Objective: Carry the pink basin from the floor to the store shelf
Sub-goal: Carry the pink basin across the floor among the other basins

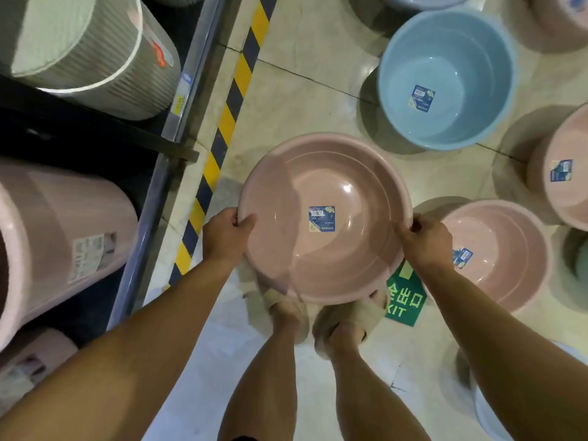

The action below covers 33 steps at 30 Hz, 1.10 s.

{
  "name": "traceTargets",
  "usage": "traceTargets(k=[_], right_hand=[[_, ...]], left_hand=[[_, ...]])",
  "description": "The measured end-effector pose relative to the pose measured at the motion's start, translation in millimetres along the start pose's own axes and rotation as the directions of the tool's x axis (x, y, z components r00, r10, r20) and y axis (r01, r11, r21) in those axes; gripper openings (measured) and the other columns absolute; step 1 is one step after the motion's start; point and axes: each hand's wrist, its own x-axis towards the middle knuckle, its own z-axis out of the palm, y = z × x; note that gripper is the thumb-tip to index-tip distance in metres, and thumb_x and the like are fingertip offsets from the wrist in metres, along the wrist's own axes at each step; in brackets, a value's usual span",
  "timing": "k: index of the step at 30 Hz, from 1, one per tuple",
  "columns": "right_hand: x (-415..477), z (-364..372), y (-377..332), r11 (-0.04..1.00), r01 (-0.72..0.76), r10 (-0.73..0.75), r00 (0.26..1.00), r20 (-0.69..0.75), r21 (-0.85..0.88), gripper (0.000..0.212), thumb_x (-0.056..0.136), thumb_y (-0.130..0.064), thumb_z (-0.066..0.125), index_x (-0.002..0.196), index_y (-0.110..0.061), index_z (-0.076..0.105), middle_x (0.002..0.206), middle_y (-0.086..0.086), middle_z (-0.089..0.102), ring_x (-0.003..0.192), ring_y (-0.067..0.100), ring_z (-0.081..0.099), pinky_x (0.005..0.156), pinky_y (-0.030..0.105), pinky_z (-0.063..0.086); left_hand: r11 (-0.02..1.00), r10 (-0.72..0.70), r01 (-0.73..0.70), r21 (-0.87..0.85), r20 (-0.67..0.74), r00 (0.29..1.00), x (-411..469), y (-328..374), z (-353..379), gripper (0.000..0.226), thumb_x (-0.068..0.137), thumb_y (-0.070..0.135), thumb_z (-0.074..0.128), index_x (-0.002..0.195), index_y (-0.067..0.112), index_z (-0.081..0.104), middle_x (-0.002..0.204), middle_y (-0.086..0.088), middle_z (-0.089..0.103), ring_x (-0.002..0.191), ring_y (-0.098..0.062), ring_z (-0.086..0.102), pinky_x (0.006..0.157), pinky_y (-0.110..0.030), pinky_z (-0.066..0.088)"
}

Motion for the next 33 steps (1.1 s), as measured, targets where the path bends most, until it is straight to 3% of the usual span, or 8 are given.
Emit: traceTargets(k=[3, 7, 11, 15, 18, 22, 26, 33], right_hand=[[22.0, 22.7, 11.6, 1.000, 0.009, -0.009, 1.000, -0.001, -0.007, 0.027, 0.095, -0.028, 0.062, 0.104, -0.005, 0.074, 0.088, 0.014, 0.073, 0.081, 0.035, 0.069, 0.080, 0.049, 0.059], [41.6, 43.1, 29.5, 1.000, -0.015, 0.015, 1.000, 0.004, -0.010, 0.027, 0.098, -0.027, 0.060, 0.105, -0.004, 0.072, 0.083, 0.008, 0.065, 0.077, 0.030, 0.063, 0.073, 0.033, 0.050], [57.2, 56.8, 51.1, 0.998, -0.037, 0.037, 0.999, -0.006, -0.044, 0.029, 0.097, -0.026, 0.061, 0.082, -0.002, 0.067, 0.070, 0.012, 0.063, 0.068, 0.035, 0.058, 0.058, 0.032, 0.038], [69.0, 67.8, 62.1, 0.997, 0.016, -0.017, 1.000, -0.011, -0.072, 0.027, 0.096, -0.020, 0.064, 0.073, -0.006, 0.063, 0.060, 0.004, 0.054, 0.053, 0.011, 0.047, 0.044, 0.012, 0.028], [77.9, 80.5, 68.6, 0.997, 0.004, -0.004, 1.000, -0.002, -0.073, 0.030, 0.098, -0.028, 0.062, 0.081, -0.004, 0.068, 0.086, 0.017, 0.062, 0.069, 0.019, 0.047, 0.057, 0.019, 0.034], [87.1, 93.1, 75.8, 0.998, -0.055, 0.055, 0.998, -0.015, -0.032, 0.033, 0.099, -0.034, 0.060, 0.119, -0.011, 0.071, 0.115, 0.012, 0.064, 0.088, 0.018, 0.054, 0.075, 0.028, 0.043], [87.1, 91.2, 75.5, 0.997, -0.058, 0.057, 0.998, 0.026, 0.046, 0.033, 0.100, -0.028, 0.062, 0.127, -0.010, 0.064, 0.103, -0.001, 0.062, 0.090, 0.020, 0.060, 0.077, 0.032, 0.047], [70.2, 64.7, 78.1, 0.986, -0.126, 0.114, 0.987, 0.111, 0.106, 0.038, 0.096, -0.039, 0.065, 0.121, -0.011, 0.066, 0.103, 0.003, 0.069, 0.090, 0.025, 0.067, 0.079, 0.037, 0.055]], left_hand=[[0.999, -0.013, 0.013, 0.039, 0.005, 1.000, 23.8, -8.6, 19.9, 0.028, 0.099, 0.034, 0.065, 0.093, 0.006, 0.069, 0.085, -0.007, 0.065, 0.082, -0.028, 0.058, 0.055, -0.029, 0.034], [0.999, -0.031, 0.032, 0.037, -0.007, 0.999, 43.1, -17.7, 46.5, 0.032, 0.096, 0.036, 0.068, 0.099, 0.005, 0.074, 0.092, -0.011, 0.073, 0.087, -0.030, 0.063, 0.070, -0.034, 0.046], [0.995, -0.005, 0.005, 0.098, -0.009, 1.000, 56.7, -20.3, 70.9, 0.036, 0.095, 0.038, 0.069, 0.101, 0.003, 0.076, 0.095, -0.015, 0.075, 0.091, -0.037, 0.066, 0.076, -0.042, 0.053], [0.995, -0.001, 0.004, 0.100, -0.032, 0.999, 67.3, -24.8, 86.7, 0.036, 0.096, 0.039, 0.068, 0.102, 0.004, 0.077, 0.095, -0.014, 0.075, 0.089, -0.036, 0.065, 0.075, -0.040, 0.055], [0.995, -0.012, 0.018, 0.099, -0.062, 0.998, 73.0, -25.4, 92.0, 0.036, 0.096, 0.039, 0.069, 0.101, 0.005, 0.078, 0.089, -0.007, 0.072, 0.082, -0.029, 0.061, 0.070, -0.032, 0.047], [0.994, -0.012, 0.015, 0.110, -0.026, 1.000, 84.2, -29.6, 98.4, 0.038, 0.095, 0.043, 0.068, 0.097, 0.006, 0.077, 0.089, -0.009, 0.073, 0.083, -0.031, 0.063, 0.070, -0.034, 0.052], [0.999, -0.031, 0.029, 0.046, 0.041, 0.999, 89.8, -32.0, 103.0, 0.035, 0.097, 0.038, 0.066, 0.096, 0.003, 0.071, 0.087, -0.008, 0.068, 0.083, -0.027, 0.060, 0.060, -0.026, 0.044], [0.998, -0.011, 0.018, -0.063, 0.104, 0.995, 71.9, -18.1, 77.8, 0.040, 0.094, 0.046, 0.067, 0.090, 0.006, 0.070, 0.087, -0.009, 0.070, 0.084, -0.029, 0.062, 0.065, -0.032, 0.047]])
